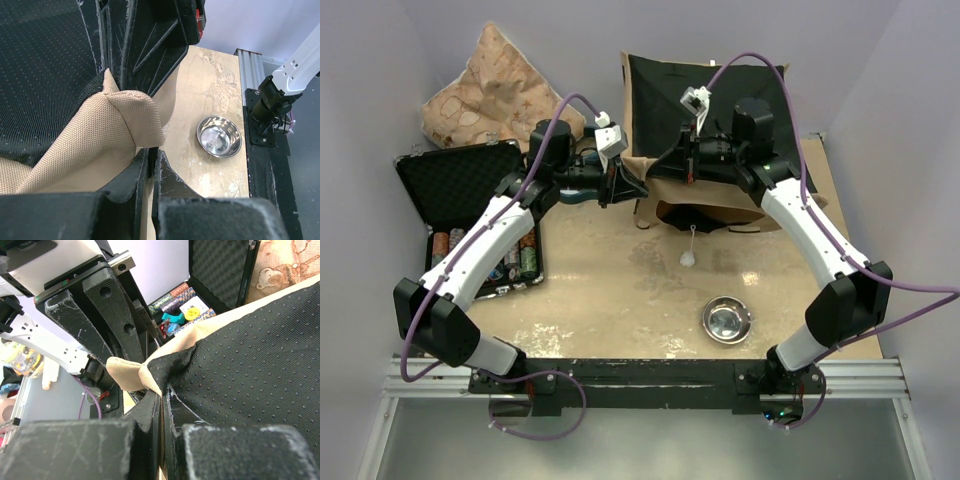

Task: Set up the pet tent

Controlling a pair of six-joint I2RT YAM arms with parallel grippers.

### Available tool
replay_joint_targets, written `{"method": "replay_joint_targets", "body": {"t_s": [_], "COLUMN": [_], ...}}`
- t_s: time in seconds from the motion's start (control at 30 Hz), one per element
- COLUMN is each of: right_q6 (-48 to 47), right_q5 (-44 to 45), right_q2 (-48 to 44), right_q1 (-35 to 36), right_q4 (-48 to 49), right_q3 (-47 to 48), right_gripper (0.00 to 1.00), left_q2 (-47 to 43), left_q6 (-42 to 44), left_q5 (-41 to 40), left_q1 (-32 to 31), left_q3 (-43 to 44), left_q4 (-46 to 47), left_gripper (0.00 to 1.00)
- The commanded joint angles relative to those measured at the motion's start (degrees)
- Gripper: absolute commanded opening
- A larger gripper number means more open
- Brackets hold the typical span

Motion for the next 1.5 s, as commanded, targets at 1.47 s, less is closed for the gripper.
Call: {"method": "replay_joint_targets", "body": {"t_s": [1.47], "right_q6": [-25.3], "right_q5": [7.87], "right_q2": [-5.42], "right_q1": [4.74], "right_q4": [-15.54], "right_q3": [2.37], "right_gripper": [0.0], "left_q2": [-1.16], "left_q6": [-13.84], "left_q5": [3.42], "left_q1": [1.02], "left_q3": [0.0], "left_q4": [4.33], "left_gripper": [0.0]}}
